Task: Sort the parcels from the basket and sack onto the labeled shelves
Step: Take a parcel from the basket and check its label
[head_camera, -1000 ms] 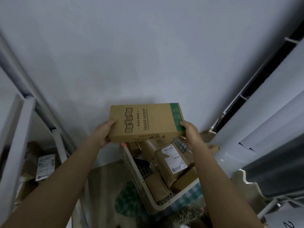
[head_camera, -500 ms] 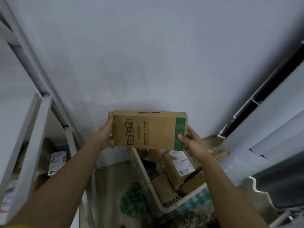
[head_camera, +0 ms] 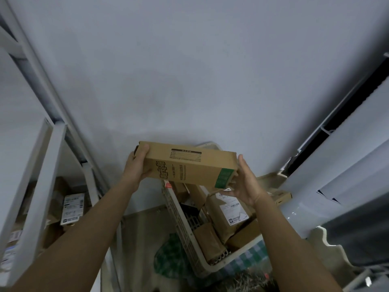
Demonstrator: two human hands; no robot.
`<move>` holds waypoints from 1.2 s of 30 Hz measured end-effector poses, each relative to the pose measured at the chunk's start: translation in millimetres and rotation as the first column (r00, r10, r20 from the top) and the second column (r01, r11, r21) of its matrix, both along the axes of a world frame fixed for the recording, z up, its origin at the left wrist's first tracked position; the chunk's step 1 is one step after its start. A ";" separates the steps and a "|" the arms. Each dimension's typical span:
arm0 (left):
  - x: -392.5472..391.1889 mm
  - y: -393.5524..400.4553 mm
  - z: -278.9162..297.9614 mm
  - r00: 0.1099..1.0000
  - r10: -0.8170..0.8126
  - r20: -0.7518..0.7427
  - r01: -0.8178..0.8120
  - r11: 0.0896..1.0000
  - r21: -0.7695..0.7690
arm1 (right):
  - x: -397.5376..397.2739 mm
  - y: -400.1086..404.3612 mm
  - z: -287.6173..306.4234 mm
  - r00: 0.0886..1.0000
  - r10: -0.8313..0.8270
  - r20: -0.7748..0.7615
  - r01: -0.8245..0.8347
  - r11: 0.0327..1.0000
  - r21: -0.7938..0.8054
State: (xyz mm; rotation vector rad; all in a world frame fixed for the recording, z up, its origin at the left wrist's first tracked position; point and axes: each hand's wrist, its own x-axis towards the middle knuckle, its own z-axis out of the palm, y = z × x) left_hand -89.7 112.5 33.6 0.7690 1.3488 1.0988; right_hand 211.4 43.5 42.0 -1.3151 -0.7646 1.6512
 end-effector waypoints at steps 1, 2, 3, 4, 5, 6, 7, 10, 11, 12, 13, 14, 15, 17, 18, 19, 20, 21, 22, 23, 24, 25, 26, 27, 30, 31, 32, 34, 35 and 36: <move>-0.5 -0.6 -0.8 1.000 -0.014 0.008 0.014 1.000 0.018 | -0.2 2.8 -1.4 0.999 -0.045 -0.015 0.045 0.999 -0.017; -0.5 -1.4 -0.7 1.000 -0.027 0.013 0.026 0.999 0.031 | -1.1 4.9 -1.9 0.995 -0.094 -0.029 0.093 0.995 -0.031; -0.6 -1.4 -1.4 0.999 -0.037 0.018 0.037 0.999 0.033 | -2.1 7.1 -2.6 0.989 -0.143 -0.035 0.141 0.989 -0.045; -1.3 -0.9 -2.3 0.999 -0.045 0.021 0.045 0.999 0.023 | -3.3 8.6 -3.3 0.982 -0.184 -0.046 0.181 0.982 -0.051; -2.6 -0.1 -2.5 0.998 -0.053 0.021 0.053 0.999 -0.003 | -3.7 9.9 -4.1 0.977 -0.211 -0.042 0.209 0.976 -0.054; -4.2 -0.2 -1.0 0.998 -0.066 0.020 0.067 0.997 -0.046 | -3.9 10.4 -4.4 0.974 -0.227 -0.029 0.225 0.973 -0.050; -6.6 0.6 -0.1 0.996 -0.084 0.018 0.086 0.992 -0.096 | -3.5 10.7 -4.4 0.974 -0.226 0.006 0.227 0.973 -0.033; -10.0 1.2 4.6 0.989 -0.144 0.024 0.146 0.965 -0.219 | -2.2 10.0 -6.3 0.973 -0.214 0.091 0.214 0.977 0.012; -9.3 0.6 5.8 0.988 -0.153 0.009 0.151 0.960 -0.236 | -2.2 9.3 -7.3 0.971 -0.222 0.093 0.221 0.975 0.017; -8.1 0.5 6.6 0.989 -0.151 -0.010 0.144 0.959 -0.245 | -2.2 8.8 -9.6 0.969 -0.235 0.079 0.234 0.972 0.018; -7.7 0.6 7.0 0.990 -0.140 -0.027 0.129 0.960 -0.249 | -2.6 8.5 -10.7 0.967 -0.249 0.061 0.248 0.968 0.024; -7.6 0.8 6.4 0.991 -0.129 -0.043 0.115 0.964 -0.241 | -2.2 8.3 -13.2 0.963 -0.265 0.037 0.264 0.964 0.035; -8.7 1.5 4.5 0.992 -0.118 -0.053 0.103 0.968 -0.228 | -2.2 7.5 -14.3 0.959 -0.283 0.020 0.282 0.958 0.047; -10.5 0.7 1.8 0.992 -0.112 -0.053 0.100 0.975 -0.196 | -2.3 6.5 -14.8 0.954 -0.299 -0.010 0.300 0.953 0.049; -10.8 -1.7 1.9 0.993 -0.112 -0.043 0.102 0.978 -0.182 | -2.0 6.6 -14.5 0.961 -0.278 0.010 0.277 0.960 0.041; -11.0 -3.7 1.5 0.994 -0.109 -0.032 0.102 0.980 -0.170 | -3.1 5.9 -11.8 0.970 -0.239 0.047 0.238 0.971 0.027; -10.6 -5.7 1.7 0.995 -0.102 -0.021 0.098 0.983 -0.156 | -2.7 6.1 -10.9 0.975 -0.205 0.087 0.205 0.979 0.011; -10.1 -7.0 2.4 0.995 -0.098 -0.008 0.095 0.985 -0.141 | -1.5 6.2 -11.3 0.975 -0.187 0.119 0.190 0.982 -0.010; -10.3 -7.6 2.7 0.996 -0.092 -0.002 0.091 0.988 -0.128 | -0.1 5.4 -12.5 0.974 -0.190 0.125 0.195 0.980 -0.028; -10.7 -7.6 3.2 0.996 -0.088 -0.002 0.087 0.989 -0.122 | 1.4 4.2 -13.6 0.972 -0.198 0.125 0.204 0.978 -0.039; -10.1 -6.8 4.3 0.996 -0.086 -0.005 0.085 0.988 -0.130 | 3.5 3.6 -16.1 0.969 -0.212 0.124 0.218 0.975 -0.039; -10.0 -5.8 4.8 0.996 -0.092 -0.014 0.089 0.984 -0.154 | 4.5 3.0 -17.4 0.968 -0.222 0.120 0.228 0.973 -0.034; -9.2 -5.7 6.0 0.994 -0.106 -0.028 0.099 0.977 -0.188 | 4.9 2.4 -18.3 0.964 -0.237 0.117 0.242 0.970 -0.027; -8.5 -5.8 7.3 0.991 -0.123 -0.049 0.109 0.967 -0.230 | 4.3 1.9 -18.4 0.963 -0.246 0.111 0.250 0.968 -0.019; -7.2 -7.7 9.6 0.976 -0.198 -0.091 0.159 0.932 -0.327 | 4.6 1.5 -17.9 0.957 -0.284 0.063 0.284 0.959 0.008; -7.0 -8.2 9.7 0.972 -0.216 -0.096 0.171 0.924 -0.342 | 5.2 1.3 -17.6 0.954 -0.295 0.046 0.294 0.956 0.018; -6.7 -8.7 9.6 0.971 -0.218 -0.094 0.174 0.922 -0.346 | 6.2 0.9 -17.0 0.952 -0.303 0.034 0.302 0.953 0.029; -4.1 -8.6 9.7 0.983 -0.177 -0.055 0.151 0.939 -0.308 | 6.1 -0.1 -12.3 0.947 -0.319 0.030 0.317 0.947 0.054; -2.5 -8.4 10.1 0.988 -0.150 -0.033 0.136 0.954 -0.268 | 5.0 -0.8 -8.6 0.946 -0.321 0.044 0.318 0.946 0.058; -0.6 -8.3 11.5 0.991 -0.133 -0.021 0.125 0.966 -0.225 | 3.7 -1.4 -5.0 0.945 -0.321 0.065 0.318 0.946 0.059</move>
